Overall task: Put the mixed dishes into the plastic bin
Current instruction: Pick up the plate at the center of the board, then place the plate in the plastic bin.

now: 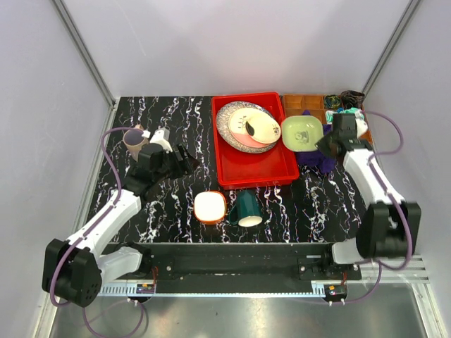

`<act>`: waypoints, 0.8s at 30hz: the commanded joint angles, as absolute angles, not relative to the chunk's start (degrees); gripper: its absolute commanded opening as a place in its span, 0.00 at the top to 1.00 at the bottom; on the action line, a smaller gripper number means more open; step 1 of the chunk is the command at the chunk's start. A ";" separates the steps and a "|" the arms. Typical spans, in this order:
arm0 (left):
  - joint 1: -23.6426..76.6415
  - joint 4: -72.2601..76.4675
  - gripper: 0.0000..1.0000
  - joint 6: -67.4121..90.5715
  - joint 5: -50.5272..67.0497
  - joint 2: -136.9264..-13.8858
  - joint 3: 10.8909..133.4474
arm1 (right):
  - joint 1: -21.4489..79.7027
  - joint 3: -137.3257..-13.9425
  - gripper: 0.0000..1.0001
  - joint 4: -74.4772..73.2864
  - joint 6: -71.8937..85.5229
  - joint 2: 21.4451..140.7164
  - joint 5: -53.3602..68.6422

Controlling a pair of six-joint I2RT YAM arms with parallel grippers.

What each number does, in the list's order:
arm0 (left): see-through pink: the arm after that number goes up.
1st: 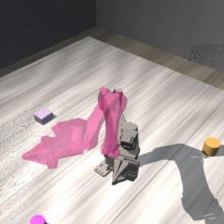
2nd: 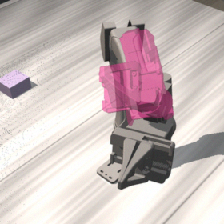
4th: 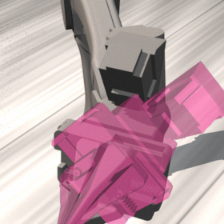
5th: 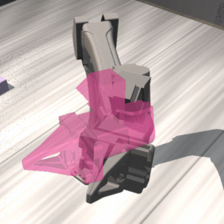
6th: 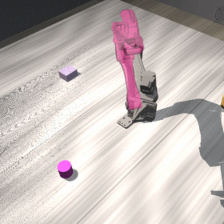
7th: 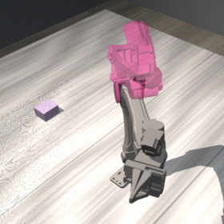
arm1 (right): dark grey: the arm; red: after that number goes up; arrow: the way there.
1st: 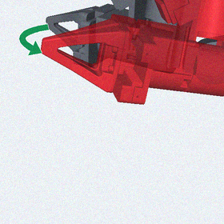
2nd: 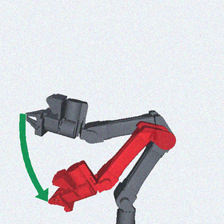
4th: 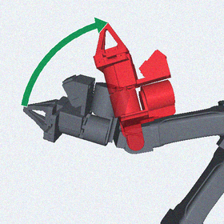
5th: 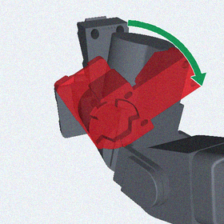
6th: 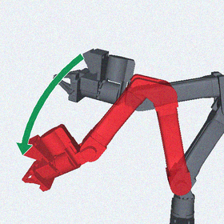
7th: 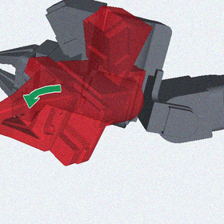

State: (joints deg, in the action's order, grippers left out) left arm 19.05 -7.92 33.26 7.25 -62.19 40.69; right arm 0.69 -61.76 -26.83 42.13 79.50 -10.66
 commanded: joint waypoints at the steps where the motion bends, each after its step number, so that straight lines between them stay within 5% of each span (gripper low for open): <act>1: 18.72 -7.73 0.20 32.43 6.24 -60.29 42.54 | 0.53 -72.22 1.00 -20.74 37.09 88.93 2.71; 24: 18.72 -9.67 0.20 32.52 5.10 -57.92 41.31 | 8.88 -94.22 1.00 -22.67 36.74 114.78 4.40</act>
State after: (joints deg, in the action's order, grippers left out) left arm 19.05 -10.90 33.26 6.11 -59.53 40.69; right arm 8.58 -90.76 -22.57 37.10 113.14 4.43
